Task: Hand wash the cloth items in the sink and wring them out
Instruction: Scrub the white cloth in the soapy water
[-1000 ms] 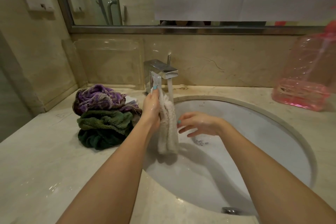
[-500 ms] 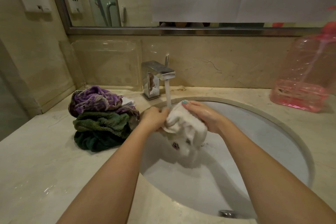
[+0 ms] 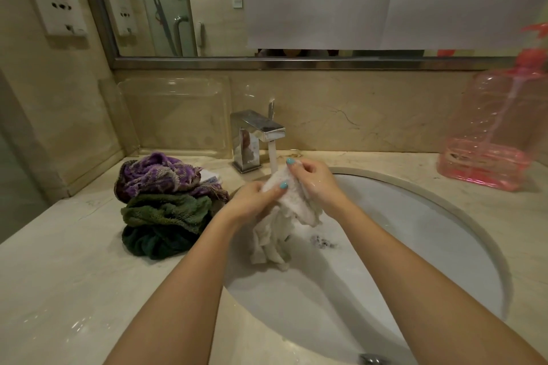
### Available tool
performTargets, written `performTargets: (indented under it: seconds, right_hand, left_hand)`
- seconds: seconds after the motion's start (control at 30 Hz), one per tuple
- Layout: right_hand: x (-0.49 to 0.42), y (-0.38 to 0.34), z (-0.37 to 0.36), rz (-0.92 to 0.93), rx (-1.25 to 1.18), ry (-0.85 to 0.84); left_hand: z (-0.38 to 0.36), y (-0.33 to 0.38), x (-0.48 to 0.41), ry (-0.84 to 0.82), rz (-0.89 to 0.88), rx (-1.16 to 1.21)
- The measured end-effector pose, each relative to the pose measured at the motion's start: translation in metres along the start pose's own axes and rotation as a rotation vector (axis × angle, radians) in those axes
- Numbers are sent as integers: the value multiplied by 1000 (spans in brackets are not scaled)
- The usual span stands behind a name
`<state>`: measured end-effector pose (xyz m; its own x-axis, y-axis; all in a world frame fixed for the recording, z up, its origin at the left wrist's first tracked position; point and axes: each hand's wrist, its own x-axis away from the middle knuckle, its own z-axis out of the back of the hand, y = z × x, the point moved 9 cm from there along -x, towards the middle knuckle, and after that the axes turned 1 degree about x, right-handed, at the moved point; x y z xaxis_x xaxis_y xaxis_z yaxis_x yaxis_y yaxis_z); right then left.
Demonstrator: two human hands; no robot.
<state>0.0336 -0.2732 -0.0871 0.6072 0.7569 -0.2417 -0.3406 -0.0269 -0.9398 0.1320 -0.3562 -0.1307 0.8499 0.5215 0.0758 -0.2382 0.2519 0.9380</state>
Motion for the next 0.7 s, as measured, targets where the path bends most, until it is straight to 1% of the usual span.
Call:
performTargets:
  seconds: [0.07, 0.13, 0.2, 0.23, 0.27, 0.3, 0.33, 0.4, 0.47, 0.53, 0.57, 0.63, 0.7]
  right_hand:
    - [-2, 0, -1, -19, -13, -9]
    - [-5, 11, -5, -79, -27, -95]
    - [0, 33, -9, -221, 6, -199]
    - [3, 43, -10, -285, -9, -224]
    - [3, 49, -10, -320, -54, -217]
    - [2, 50, -8, -327, -118, -171]
    - [-1, 50, -3, -320, -174, -101]
    - [-6, 43, 2, -261, -178, 3]
    - [-8, 33, 1, -199, -150, 47]
    - [-8, 22, -3, -148, -172, 114]
    - [-7, 14, -5, -105, -156, 143]
    - [-3, -1, -20, -8, -50, 136]
    - [4, -6, -45, 6, 47, 65]
  left_hand:
    - [9, 4, -1, 102, -65, 39]
    - [18, 4, -2, 205, -95, 157]
    - [26, 2, -2, 299, -65, 223]
    - [30, 1, -4, 335, -50, 227]
    - [31, 0, -6, 358, -37, 222]
    - [33, -2, -8, 380, -24, 220]
    - [33, -3, -9, 408, -11, 225]
    - [35, -3, -8, 467, 19, 267]
    - [35, -7, -9, 491, 51, 368]
    - [33, -8, -8, 497, 59, 466]
    - [30, -6, -7, 499, 55, 479]
    - [27, -2, -9, 512, 36, 462]
    - [26, -2, -7, 558, 54, 441]
